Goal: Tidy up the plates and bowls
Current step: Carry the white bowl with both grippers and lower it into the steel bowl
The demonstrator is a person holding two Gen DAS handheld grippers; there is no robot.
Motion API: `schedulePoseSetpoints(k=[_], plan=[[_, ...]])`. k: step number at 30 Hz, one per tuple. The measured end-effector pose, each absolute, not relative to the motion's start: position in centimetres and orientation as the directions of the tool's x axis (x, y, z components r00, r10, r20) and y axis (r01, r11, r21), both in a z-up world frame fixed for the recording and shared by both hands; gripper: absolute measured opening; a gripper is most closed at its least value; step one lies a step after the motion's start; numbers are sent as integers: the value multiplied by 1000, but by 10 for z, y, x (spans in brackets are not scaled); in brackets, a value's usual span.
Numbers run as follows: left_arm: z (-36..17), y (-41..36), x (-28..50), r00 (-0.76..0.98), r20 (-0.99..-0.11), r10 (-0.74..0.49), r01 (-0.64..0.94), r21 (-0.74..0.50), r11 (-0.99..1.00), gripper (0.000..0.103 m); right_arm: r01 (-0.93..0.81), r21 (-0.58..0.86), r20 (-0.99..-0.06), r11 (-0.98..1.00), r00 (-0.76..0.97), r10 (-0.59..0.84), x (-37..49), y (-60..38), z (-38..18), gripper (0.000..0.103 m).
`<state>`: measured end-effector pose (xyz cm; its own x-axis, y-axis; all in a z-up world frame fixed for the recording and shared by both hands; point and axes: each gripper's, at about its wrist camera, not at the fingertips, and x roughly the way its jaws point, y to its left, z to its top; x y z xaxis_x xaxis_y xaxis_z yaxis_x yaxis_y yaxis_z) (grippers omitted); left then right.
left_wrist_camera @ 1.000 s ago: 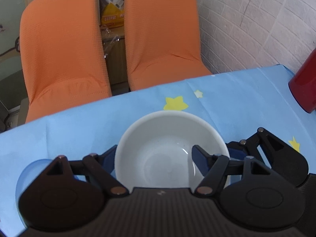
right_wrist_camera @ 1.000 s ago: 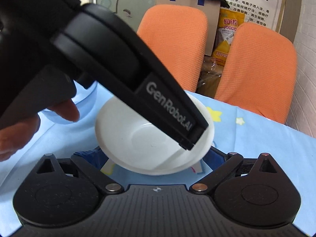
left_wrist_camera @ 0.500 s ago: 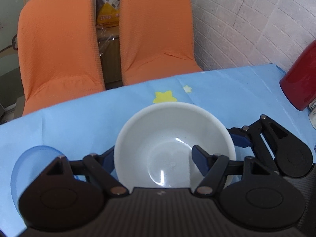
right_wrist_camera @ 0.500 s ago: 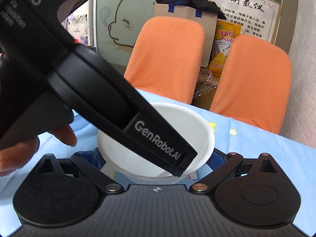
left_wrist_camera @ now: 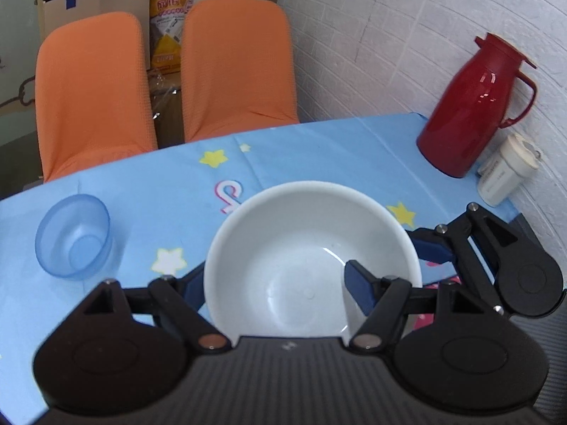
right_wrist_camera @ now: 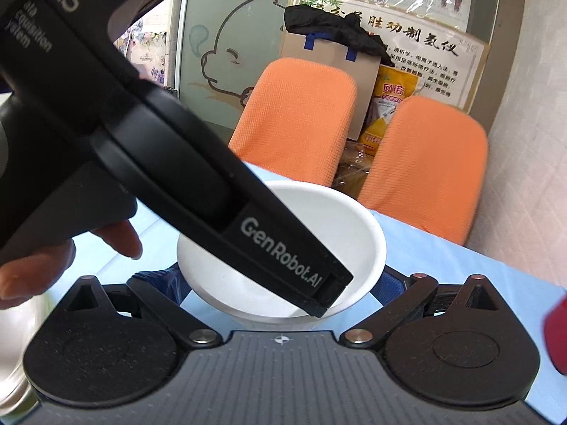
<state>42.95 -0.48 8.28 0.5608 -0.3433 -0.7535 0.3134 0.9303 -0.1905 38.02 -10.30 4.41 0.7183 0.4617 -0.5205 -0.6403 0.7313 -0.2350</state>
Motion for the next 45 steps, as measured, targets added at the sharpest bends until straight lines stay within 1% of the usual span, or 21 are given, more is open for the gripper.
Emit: schedulePoseSetpoints(k=[3, 6, 10, 16, 20, 26, 32, 37, 42, 45], plan=[[88, -15, 392, 554, -753, -354, 338, -185, 923, 72, -630, -263, -523, 731, 729, 441, 341, -115, 48, 89], [83, -24, 357, 553, -756, -350, 356, -165, 920, 73, -629, -245, -527, 737, 725, 444, 308, -126, 45, 90], [63, -30, 324, 522, -769, -370, 375, -183, 909, 73, -610, -215, -522, 763, 732, 438, 278, -138, 34, 90], [34, -32, 297, 475, -790, -386, 377, -214, 901, 73, -590, -159, -524, 792, 730, 439, 254, -146, 10, 90], [21, -29, 298, 445, -805, -392, 376, -230, 898, 73, -575, -129, -522, 808, 732, 438, 250, -145, -6, 89], [18, -24, 300, 468, -795, -386, 379, -213, 900, 73, -550, -135, -528, 824, 744, 410, 250, -149, -19, 89], [20, -22, 302, 480, -784, -394, 391, -211, 896, 73, -535, -91, -548, 840, 731, 407, 243, -162, -17, 89], [23, -22, 301, 492, -778, -390, 393, -202, 897, 73, -528, -57, -546, 847, 727, 416, 225, -181, -12, 89], [22, -23, 303, 492, -778, -390, 394, -201, 897, 73, -449, -67, -506, 891, 785, 357, 211, -204, -7, 89], [19, -27, 305, 488, -785, -382, 393, -193, 899, 73, -405, -47, -515, 913, 793, 325, 220, -212, -11, 89]])
